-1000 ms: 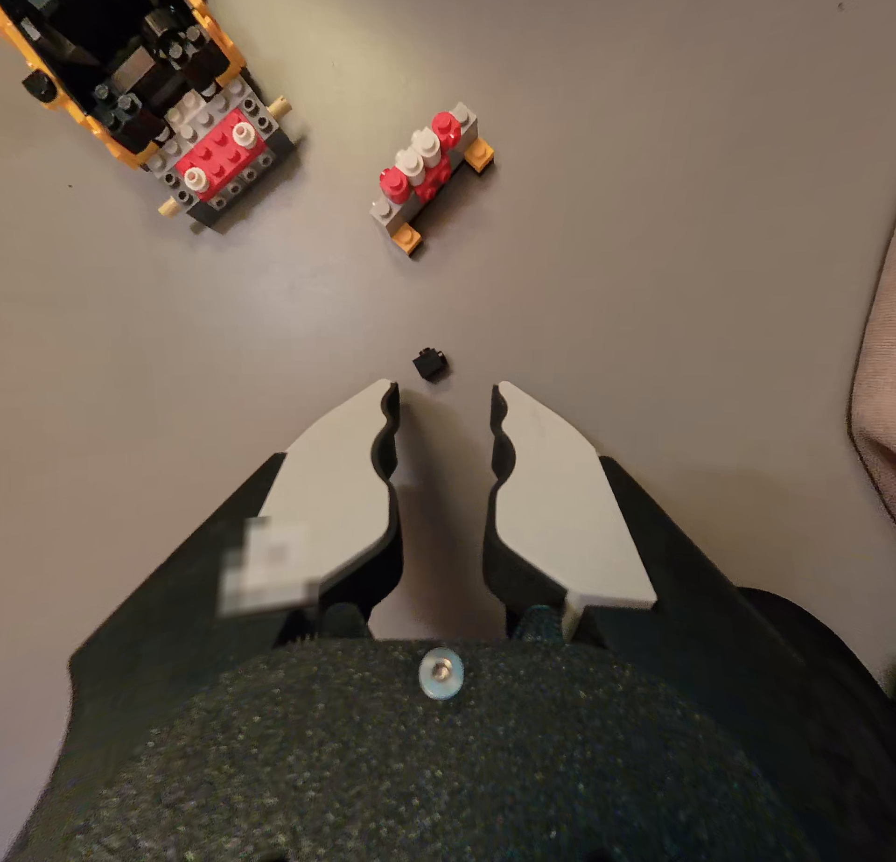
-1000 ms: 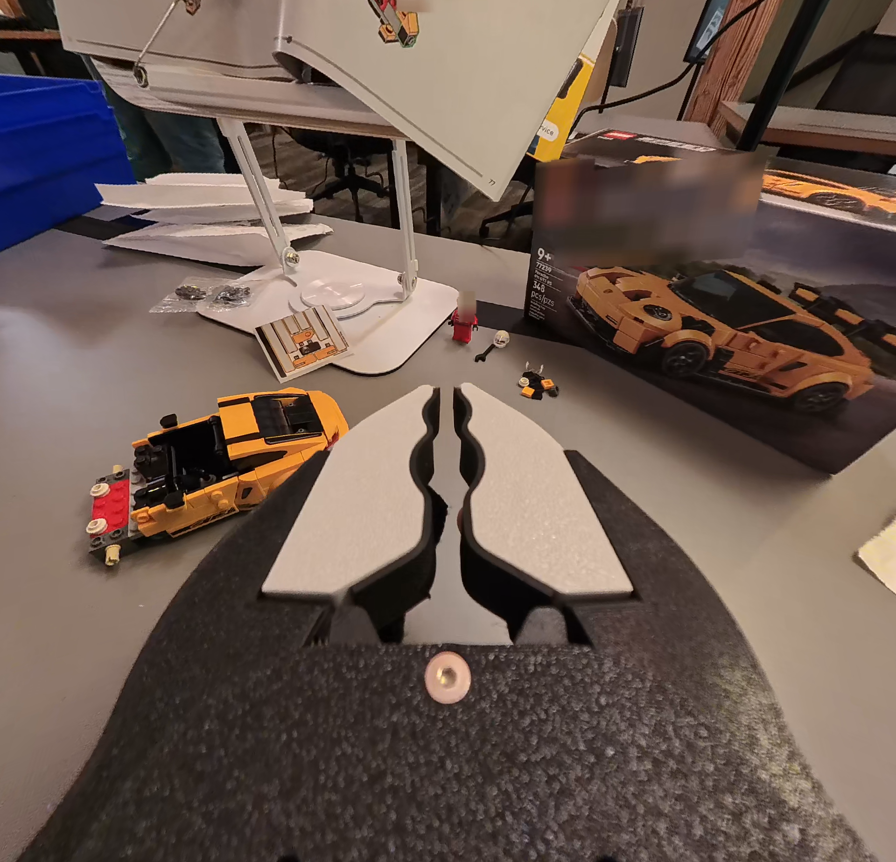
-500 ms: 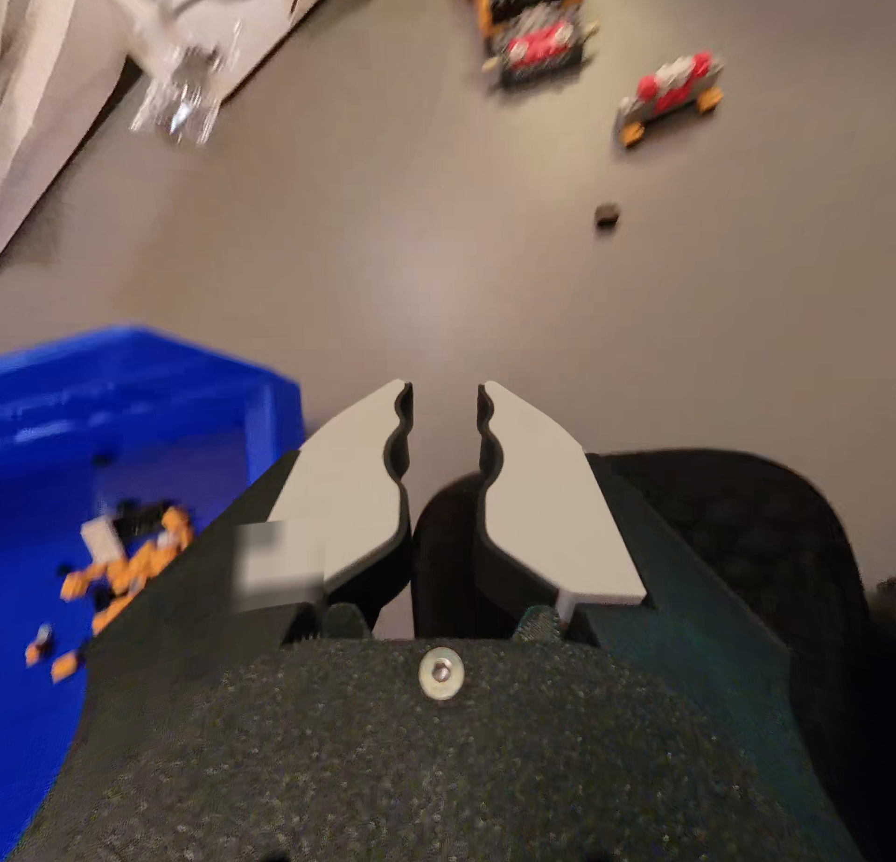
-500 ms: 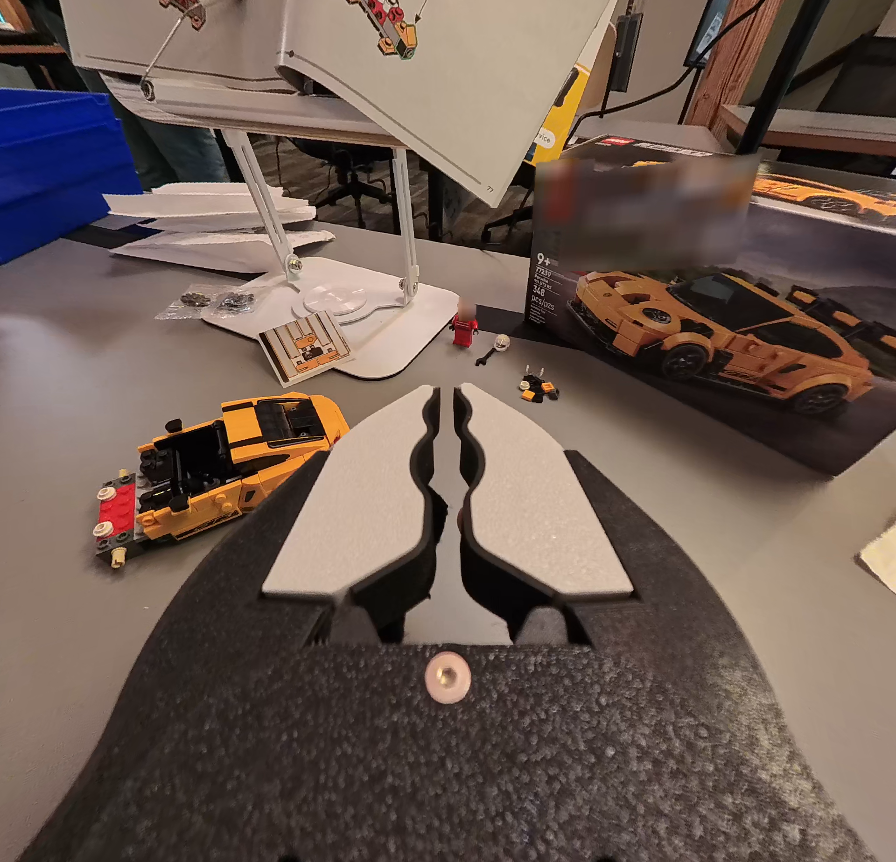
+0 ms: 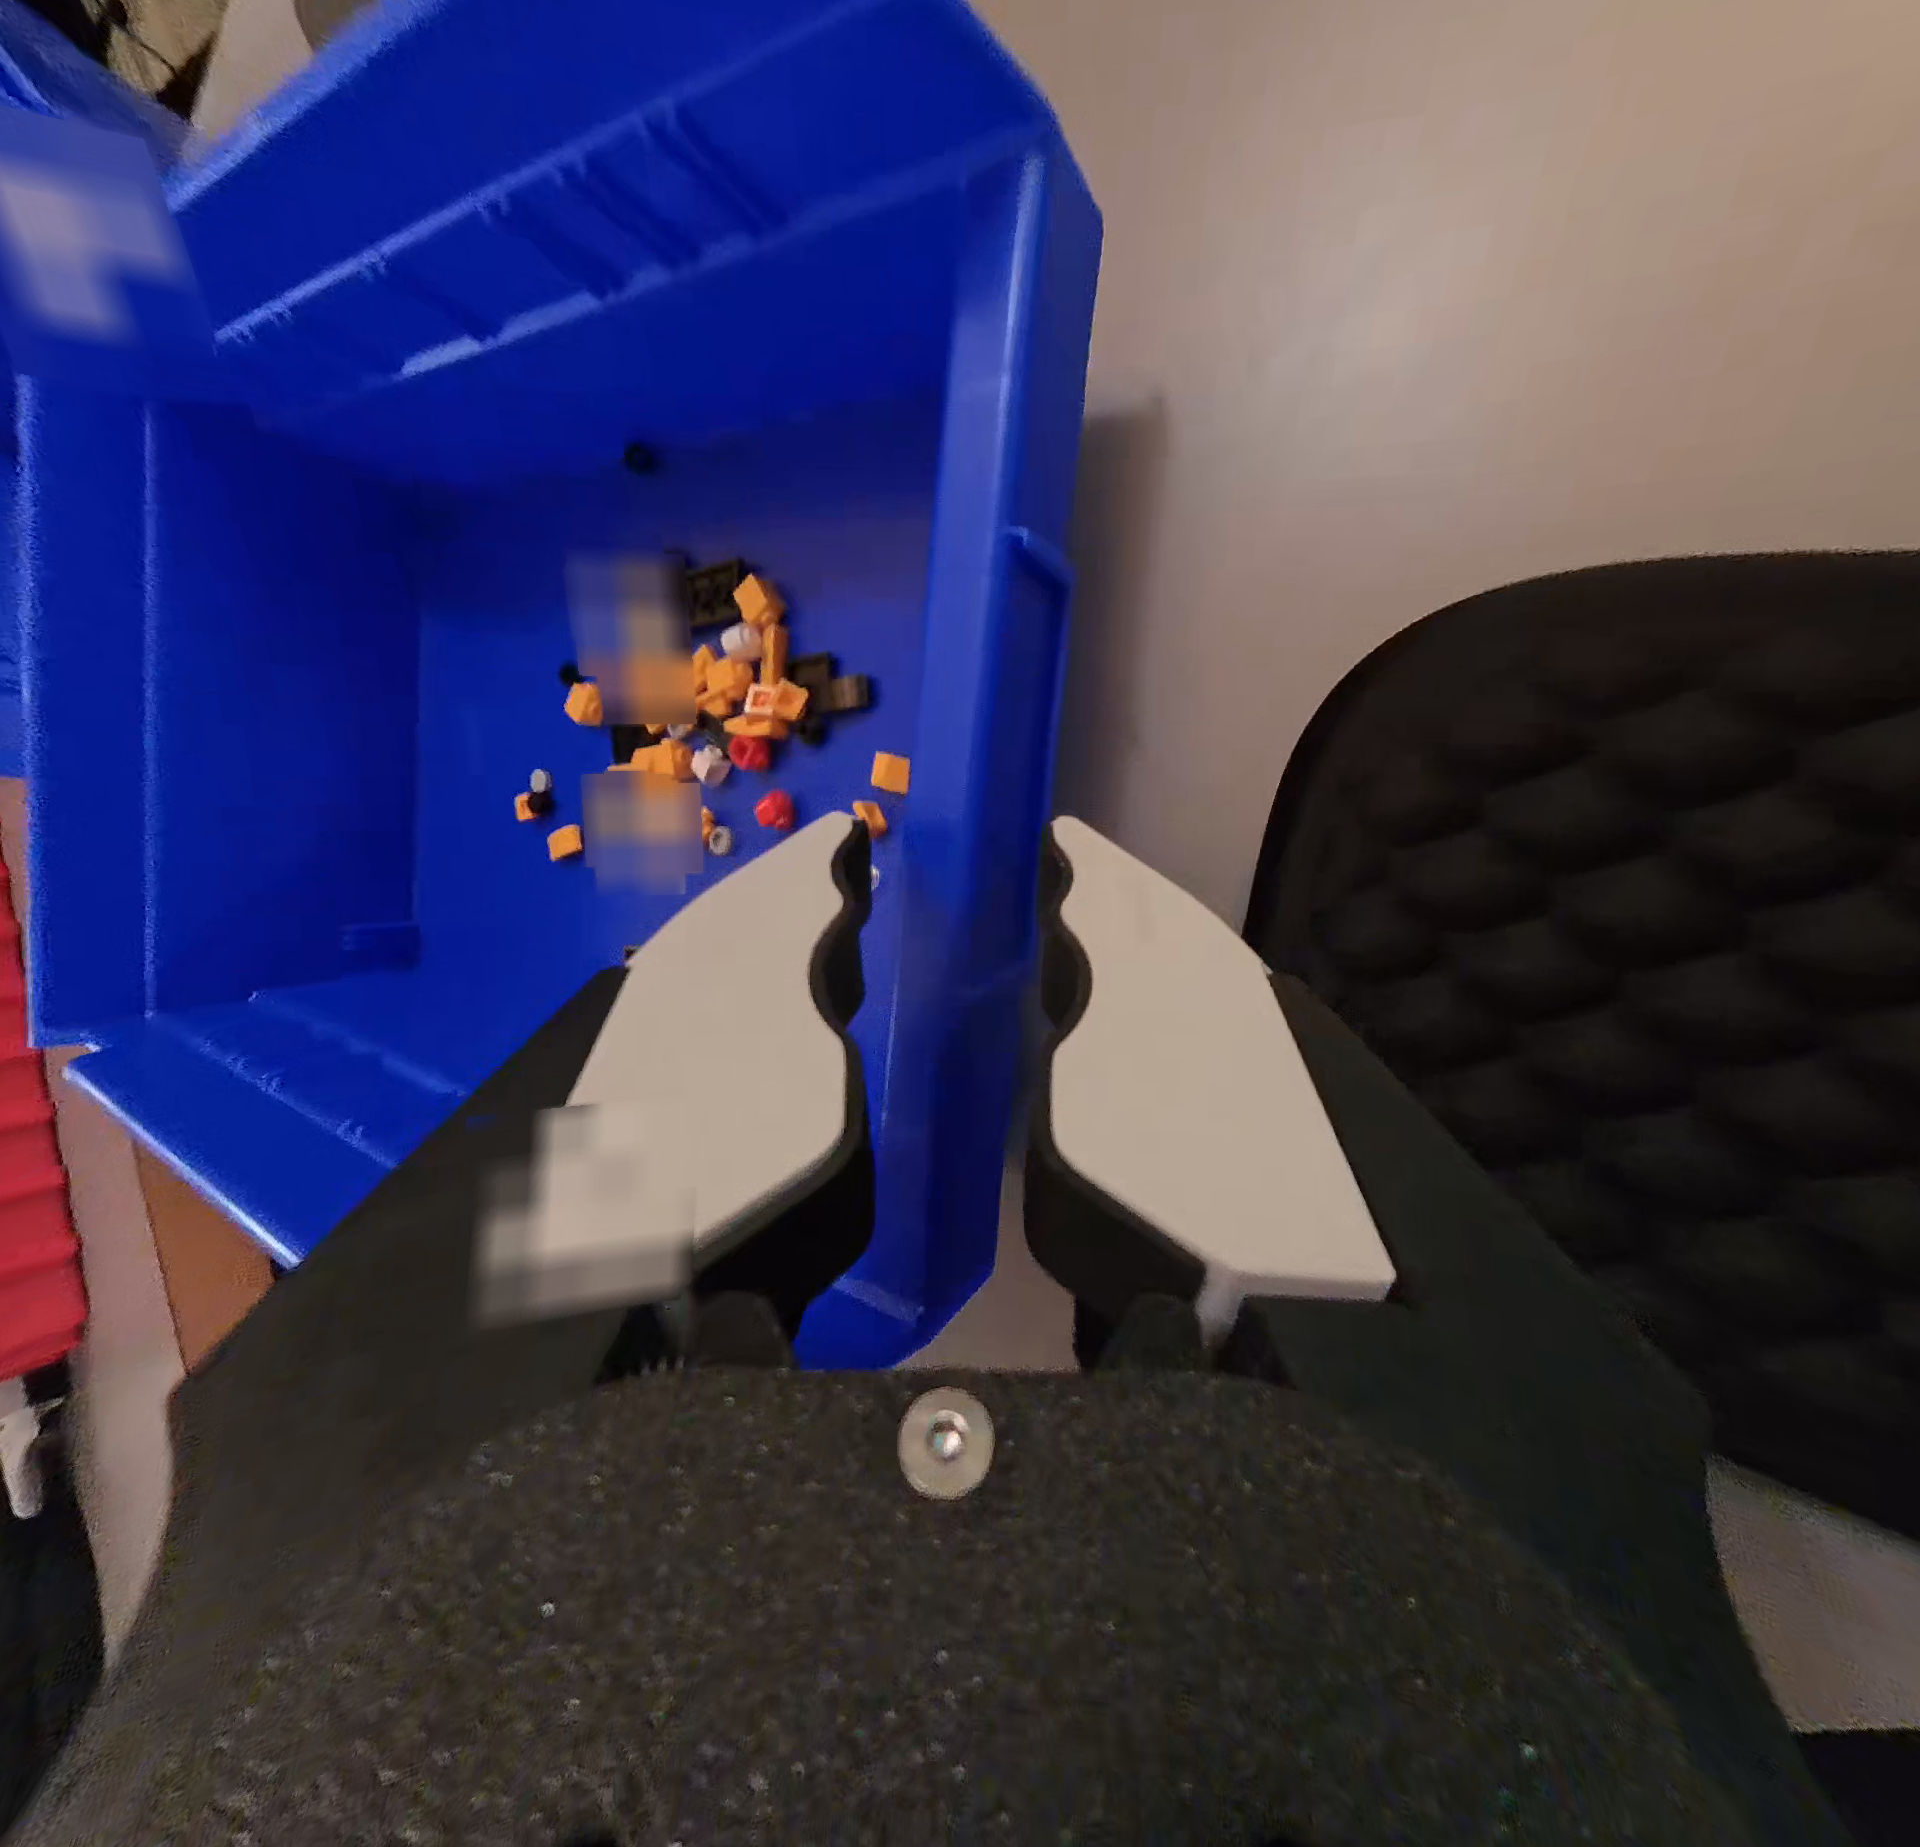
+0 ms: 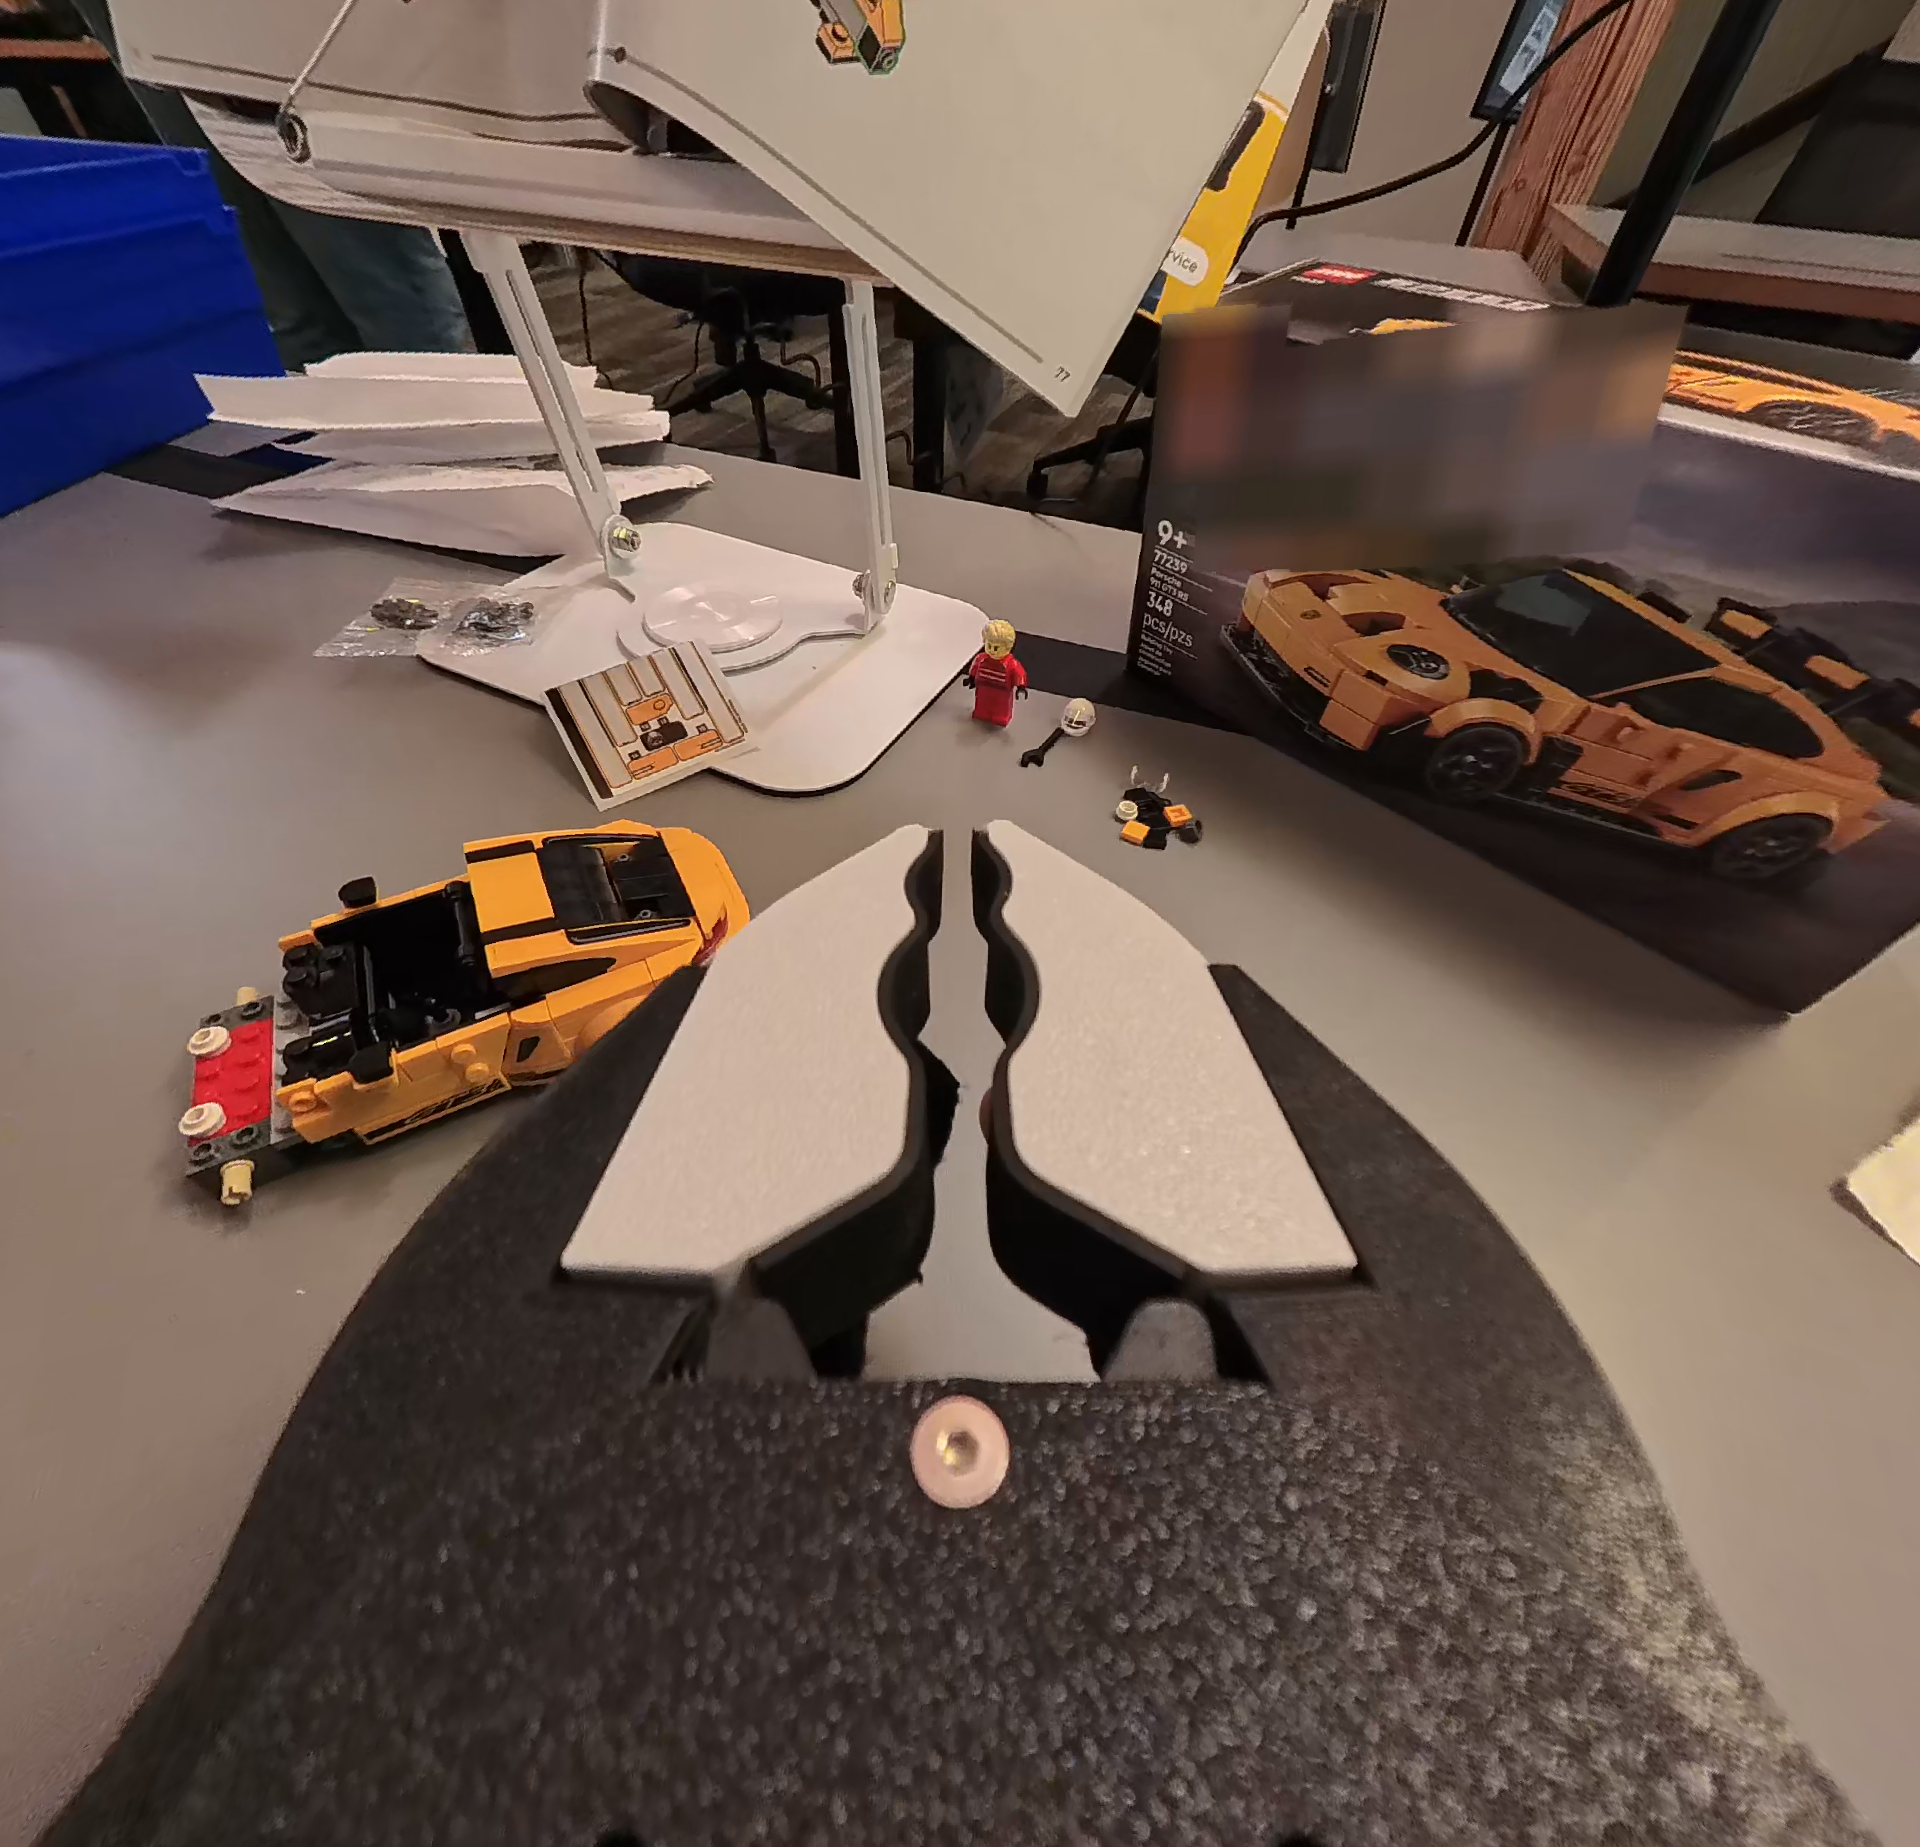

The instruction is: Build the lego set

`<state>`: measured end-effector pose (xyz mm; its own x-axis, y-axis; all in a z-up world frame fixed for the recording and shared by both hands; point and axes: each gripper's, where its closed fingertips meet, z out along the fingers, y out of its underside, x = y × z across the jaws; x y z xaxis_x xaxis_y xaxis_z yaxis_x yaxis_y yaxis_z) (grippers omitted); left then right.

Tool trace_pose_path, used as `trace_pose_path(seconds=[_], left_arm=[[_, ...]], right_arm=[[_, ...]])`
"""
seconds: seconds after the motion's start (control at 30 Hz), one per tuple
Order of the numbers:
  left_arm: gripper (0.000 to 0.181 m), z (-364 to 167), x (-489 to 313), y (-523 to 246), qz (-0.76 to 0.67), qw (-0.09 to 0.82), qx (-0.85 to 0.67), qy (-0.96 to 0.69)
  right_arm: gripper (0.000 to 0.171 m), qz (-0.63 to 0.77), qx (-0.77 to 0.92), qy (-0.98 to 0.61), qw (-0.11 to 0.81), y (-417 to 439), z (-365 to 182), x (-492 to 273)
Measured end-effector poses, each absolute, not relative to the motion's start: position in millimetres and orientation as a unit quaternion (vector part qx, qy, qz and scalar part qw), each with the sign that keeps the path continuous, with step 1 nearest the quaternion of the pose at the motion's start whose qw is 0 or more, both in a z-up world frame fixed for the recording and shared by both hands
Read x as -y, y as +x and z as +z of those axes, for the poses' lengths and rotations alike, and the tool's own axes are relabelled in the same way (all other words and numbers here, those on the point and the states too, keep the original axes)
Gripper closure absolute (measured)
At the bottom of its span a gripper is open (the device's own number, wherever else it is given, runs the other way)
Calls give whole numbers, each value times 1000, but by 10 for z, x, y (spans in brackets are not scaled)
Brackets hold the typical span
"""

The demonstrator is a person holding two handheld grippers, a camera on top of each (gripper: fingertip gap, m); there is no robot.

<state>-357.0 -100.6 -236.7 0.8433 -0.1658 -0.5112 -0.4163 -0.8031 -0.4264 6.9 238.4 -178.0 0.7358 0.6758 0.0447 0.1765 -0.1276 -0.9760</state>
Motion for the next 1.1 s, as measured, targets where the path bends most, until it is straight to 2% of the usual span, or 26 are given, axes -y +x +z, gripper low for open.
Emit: trace_pose_path(seconds=[0.23, 0.33, 0.5, 0.57, 0.67, 1.1], left_arm=[[151, -2578, 1013, -3656, 229, 199, -172, -937], [152, -2513, 1044, -3632, 190, 205, -174, -944], [151, -2009, 1113, -3480, 117, 270, -170, -940], [151, -2078, 1156, -3656, 147, 243, -156, -946], [150, -2178, 1168, -3528, 147, 231, -184, -944], [153, -2539, 1261, -3418, 150, 242, -202, -937]], right_arm=[[166, 211, 295, -721, 590, 74, -1784, -2389], [167, 212, 294, -721, 591, 83, -1773, -2392], [166, 215, 294, -720, 590, 76, -1776, -2390], [166, 217, 294, -720, 589, 73, -1775, -2387], [166, 214, 291, -718, 594, 97, -1744, -2390], [166, 211, 293, -724, 587, 82, -1801, -2397]])
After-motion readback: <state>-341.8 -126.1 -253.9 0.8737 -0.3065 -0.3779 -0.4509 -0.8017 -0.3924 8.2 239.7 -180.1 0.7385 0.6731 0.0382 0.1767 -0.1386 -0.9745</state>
